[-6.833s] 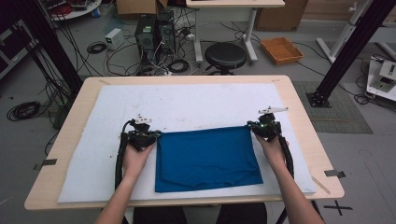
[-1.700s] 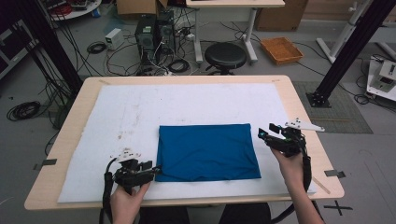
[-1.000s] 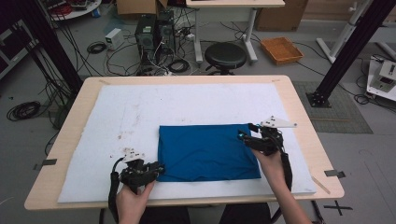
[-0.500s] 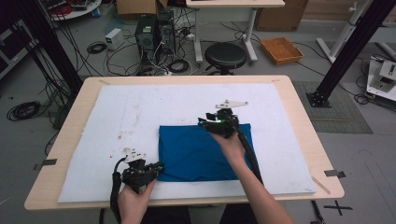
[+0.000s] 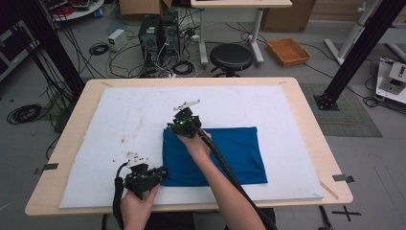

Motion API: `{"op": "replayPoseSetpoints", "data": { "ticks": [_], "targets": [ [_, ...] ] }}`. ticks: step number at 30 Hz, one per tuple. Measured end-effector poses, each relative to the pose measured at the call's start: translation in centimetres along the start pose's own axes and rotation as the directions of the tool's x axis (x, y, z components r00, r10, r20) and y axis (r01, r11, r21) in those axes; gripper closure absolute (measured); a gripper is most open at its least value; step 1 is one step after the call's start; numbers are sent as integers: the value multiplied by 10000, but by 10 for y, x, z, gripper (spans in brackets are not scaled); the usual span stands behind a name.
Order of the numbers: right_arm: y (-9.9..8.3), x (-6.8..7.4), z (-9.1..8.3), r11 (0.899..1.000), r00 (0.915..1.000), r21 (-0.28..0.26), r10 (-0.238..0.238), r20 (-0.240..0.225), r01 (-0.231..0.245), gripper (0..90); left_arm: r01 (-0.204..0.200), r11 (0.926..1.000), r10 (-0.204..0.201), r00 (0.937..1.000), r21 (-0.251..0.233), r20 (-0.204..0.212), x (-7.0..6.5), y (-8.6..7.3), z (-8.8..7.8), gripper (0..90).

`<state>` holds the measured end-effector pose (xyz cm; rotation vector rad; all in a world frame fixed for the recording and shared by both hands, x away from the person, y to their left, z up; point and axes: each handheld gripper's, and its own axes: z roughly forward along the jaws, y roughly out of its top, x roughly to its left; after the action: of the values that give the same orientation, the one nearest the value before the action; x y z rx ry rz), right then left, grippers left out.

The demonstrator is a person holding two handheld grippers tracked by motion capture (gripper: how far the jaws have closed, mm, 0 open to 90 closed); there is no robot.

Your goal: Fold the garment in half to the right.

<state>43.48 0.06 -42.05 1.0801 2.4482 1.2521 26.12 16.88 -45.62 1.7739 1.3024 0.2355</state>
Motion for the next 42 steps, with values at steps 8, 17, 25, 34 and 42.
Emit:
{"op": "replayPoseSetpoints", "data": {
  "ticks": [8,17,25,34,42],
  "targets": [
    [8,22,34,9927,9950,929,-822,575,766,739,-36,10000,36,10000,36,51,1,0,0,803],
    [9,21,38,9916,9939,1025,-863,683,791,886,-65,10000,65,9999,20,83,1,1,-1,833],
    [18,10,9,9997,9997,94,-230,-109,231,885,-455,9985,462,9987,-304,233,-9,7,-7,856],
    [21,-25,-50,9964,9974,-839,87,-716,-147,884,-1579,9844,1648,9819,-772,929,-57,34,-10,859],
    [11,-65,-103,9943,9990,-1056,94,-431,-139,884,-1815,9791,1970,9581,-913,2081,-100,55,17,859]
  ]
}}
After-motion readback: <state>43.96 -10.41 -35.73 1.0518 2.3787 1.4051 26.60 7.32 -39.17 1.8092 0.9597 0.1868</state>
